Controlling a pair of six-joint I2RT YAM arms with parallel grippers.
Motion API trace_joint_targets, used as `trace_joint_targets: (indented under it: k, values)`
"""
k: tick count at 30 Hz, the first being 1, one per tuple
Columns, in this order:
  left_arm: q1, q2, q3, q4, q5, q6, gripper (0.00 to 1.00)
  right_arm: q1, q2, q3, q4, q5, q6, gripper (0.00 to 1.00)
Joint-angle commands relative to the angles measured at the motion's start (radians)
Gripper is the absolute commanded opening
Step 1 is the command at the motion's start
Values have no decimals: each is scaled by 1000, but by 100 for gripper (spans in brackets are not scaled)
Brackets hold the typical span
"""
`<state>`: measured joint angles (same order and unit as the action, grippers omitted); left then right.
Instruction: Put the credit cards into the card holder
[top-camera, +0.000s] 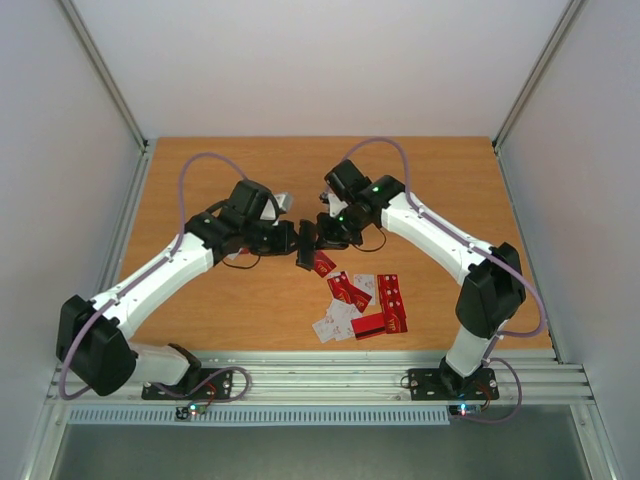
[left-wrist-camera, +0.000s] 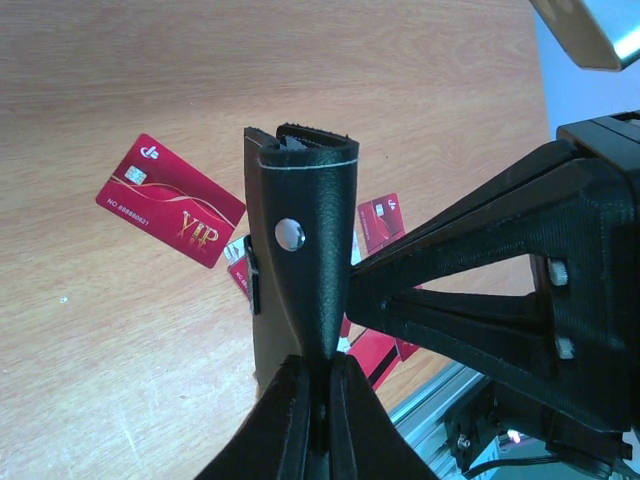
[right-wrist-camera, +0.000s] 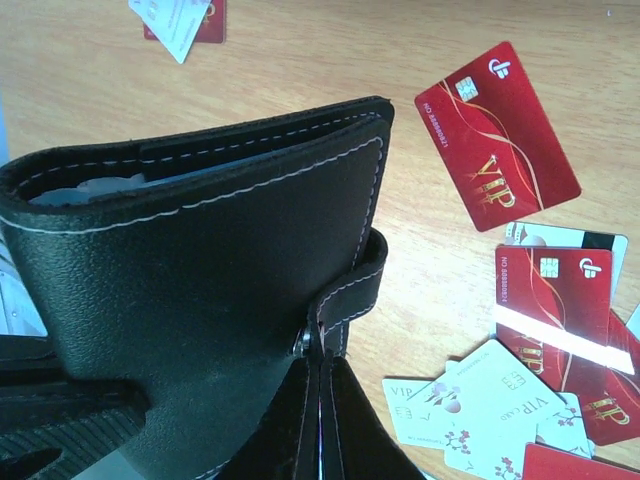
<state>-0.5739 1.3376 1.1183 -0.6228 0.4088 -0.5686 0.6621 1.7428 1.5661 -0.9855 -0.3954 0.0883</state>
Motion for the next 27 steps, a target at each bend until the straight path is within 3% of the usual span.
trace_joint_targets:
  k: [1,13,27]
  values:
    - [0,-64,21,25,-16,10,0,-4,-5,-39,-90,131,-27,1]
    - [2,-85,-32,30,-23,-1,0,-6,5,-123,-54,184,-54,1]
    - [40,-153,-272,94,6,-67,0,-5,48,-177,24,-19,-102,1]
